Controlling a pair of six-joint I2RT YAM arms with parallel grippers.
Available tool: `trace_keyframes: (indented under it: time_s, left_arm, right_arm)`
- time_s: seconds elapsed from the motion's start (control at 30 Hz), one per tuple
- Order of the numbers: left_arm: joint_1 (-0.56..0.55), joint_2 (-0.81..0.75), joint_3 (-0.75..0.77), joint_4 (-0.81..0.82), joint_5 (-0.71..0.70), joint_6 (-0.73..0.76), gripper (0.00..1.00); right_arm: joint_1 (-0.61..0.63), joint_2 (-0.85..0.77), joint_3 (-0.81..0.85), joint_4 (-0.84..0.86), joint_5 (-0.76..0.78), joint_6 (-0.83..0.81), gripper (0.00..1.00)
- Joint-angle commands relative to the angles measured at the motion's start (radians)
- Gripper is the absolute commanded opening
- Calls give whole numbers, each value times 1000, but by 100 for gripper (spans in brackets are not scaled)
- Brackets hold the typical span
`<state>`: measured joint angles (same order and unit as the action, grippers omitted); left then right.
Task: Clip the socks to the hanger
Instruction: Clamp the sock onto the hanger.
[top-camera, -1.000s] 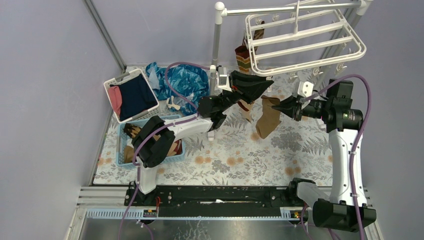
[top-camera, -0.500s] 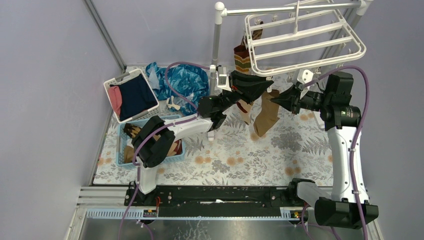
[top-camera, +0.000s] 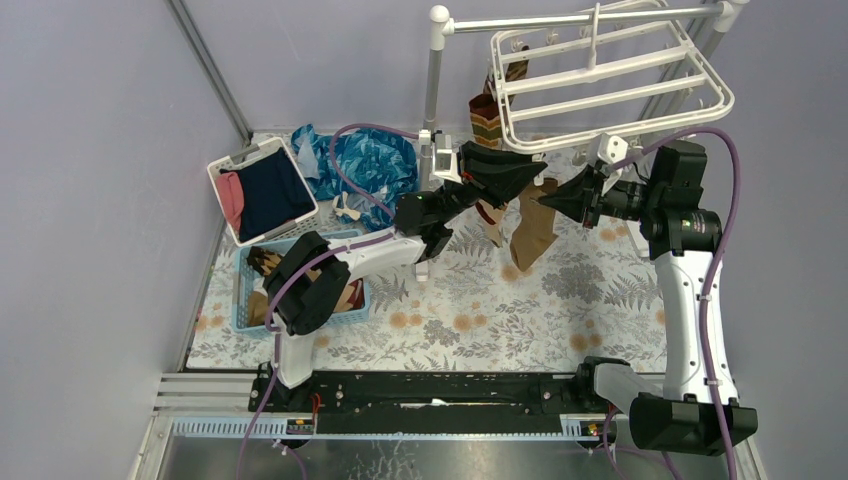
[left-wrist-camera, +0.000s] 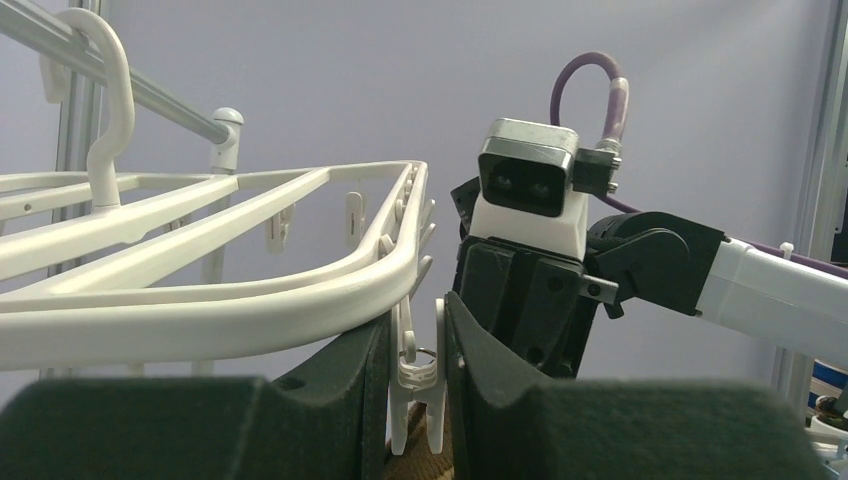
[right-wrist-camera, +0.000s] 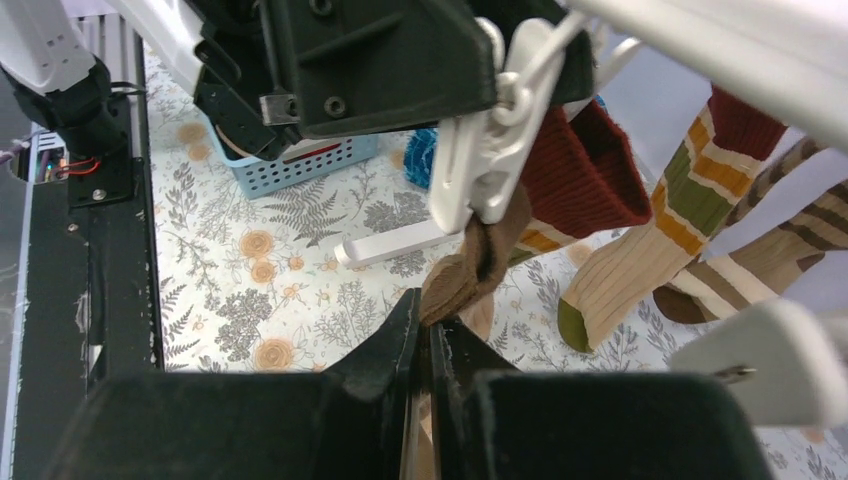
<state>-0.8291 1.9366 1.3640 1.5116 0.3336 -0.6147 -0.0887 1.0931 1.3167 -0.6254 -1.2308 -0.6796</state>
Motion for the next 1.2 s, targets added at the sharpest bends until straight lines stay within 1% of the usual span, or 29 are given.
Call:
trace_keyframes:
  time_s: [0.0, 0.13, 0.27, 0.33, 0.73, 0.97, 1.17]
  left_arm:
    - [11, 25, 42, 50, 14, 1, 25]
    - [10, 28, 47, 50, 22, -6, 25]
    - [10, 21, 45, 50, 30, -7, 25]
    - [10, 19, 45, 51, 35, -7, 25]
    - [13, 24, 56, 59, 40, -18, 25]
    - [14, 21, 52, 65, 43, -26, 25]
    - [14, 26, 56, 68, 42, -33, 25]
  right_arm:
    - [15, -6, 50, -81, -84, -88, 9]
    - [15, -5, 63, -82, -89, -71, 9]
    - [15, 2, 67, 9, -42, 57, 8]
    - [15, 2, 66, 37, -21, 96, 8]
    - [15, -5, 35, 54, -33, 186, 7]
    - [16, -18, -17, 19, -45, 139, 8]
    - [40, -20, -9, 5, -46, 112, 8]
